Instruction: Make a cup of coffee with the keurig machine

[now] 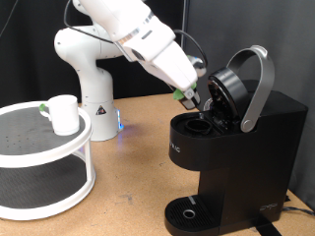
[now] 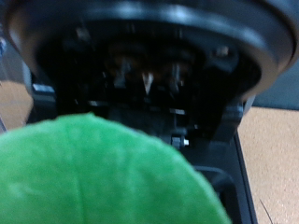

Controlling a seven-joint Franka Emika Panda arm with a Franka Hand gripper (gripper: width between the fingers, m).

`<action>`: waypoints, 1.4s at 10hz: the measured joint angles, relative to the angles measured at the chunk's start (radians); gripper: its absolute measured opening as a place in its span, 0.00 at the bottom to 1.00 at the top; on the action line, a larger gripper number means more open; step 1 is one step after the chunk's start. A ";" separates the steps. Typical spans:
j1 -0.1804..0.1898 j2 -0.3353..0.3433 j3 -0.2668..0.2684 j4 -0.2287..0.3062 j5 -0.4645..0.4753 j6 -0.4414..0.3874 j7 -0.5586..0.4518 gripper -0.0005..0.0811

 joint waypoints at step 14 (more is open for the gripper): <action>0.001 0.101 0.069 0.000 -0.027 0.085 0.010 0.58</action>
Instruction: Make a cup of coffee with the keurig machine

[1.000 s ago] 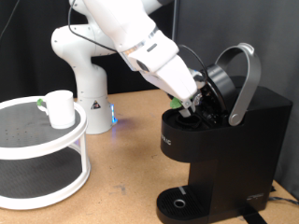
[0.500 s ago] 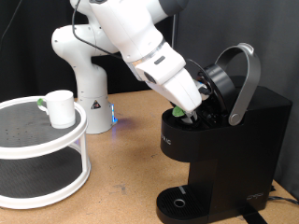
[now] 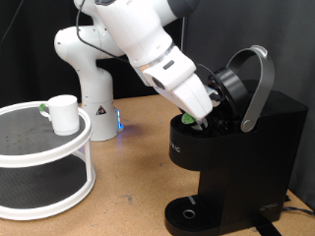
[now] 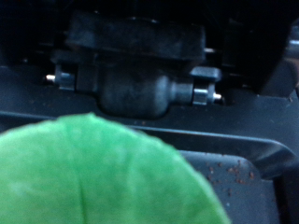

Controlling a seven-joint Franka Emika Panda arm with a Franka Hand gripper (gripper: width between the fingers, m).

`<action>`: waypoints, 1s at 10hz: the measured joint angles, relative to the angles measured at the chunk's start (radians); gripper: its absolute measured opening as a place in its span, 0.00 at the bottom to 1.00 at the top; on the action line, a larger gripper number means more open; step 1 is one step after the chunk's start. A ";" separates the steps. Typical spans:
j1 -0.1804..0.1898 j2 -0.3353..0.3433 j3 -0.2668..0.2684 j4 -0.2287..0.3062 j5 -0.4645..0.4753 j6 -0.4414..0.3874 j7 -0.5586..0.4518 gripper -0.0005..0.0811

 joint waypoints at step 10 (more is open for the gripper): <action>-0.003 0.002 0.006 0.001 0.044 0.019 -0.011 0.99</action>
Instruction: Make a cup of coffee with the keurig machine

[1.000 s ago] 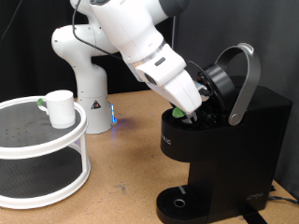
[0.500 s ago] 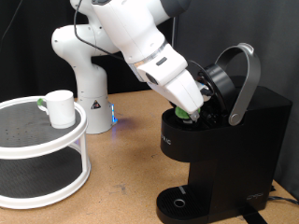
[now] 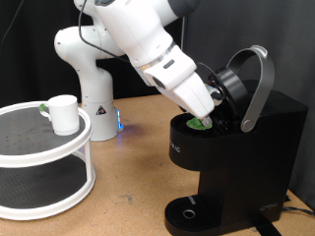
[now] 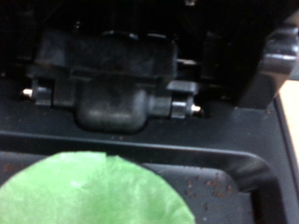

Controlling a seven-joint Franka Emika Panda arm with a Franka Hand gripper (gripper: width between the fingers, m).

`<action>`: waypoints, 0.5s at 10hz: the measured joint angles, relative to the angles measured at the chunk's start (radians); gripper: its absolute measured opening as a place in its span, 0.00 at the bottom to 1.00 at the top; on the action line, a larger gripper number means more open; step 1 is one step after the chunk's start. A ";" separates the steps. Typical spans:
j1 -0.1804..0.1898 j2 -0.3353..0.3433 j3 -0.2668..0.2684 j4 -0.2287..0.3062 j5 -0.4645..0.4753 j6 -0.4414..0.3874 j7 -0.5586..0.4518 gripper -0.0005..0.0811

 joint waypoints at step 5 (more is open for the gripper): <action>-0.045 -0.048 -0.072 0.000 0.074 -0.114 -0.090 0.99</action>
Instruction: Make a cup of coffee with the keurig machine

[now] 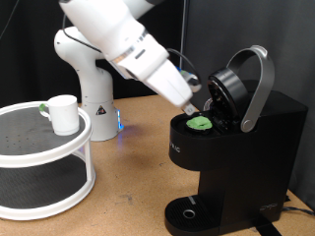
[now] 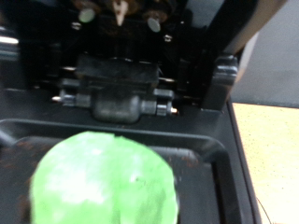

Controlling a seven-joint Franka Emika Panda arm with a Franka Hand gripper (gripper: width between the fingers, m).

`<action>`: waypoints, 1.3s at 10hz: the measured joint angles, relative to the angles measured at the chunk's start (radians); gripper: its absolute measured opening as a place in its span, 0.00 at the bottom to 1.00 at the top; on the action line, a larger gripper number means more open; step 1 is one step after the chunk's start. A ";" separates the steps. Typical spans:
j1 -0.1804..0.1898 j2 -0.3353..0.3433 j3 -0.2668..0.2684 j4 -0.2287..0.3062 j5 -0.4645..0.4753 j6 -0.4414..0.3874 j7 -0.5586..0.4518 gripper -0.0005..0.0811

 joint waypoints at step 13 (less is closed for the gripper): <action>-0.037 -0.103 -0.037 0.135 0.032 -0.183 0.158 0.99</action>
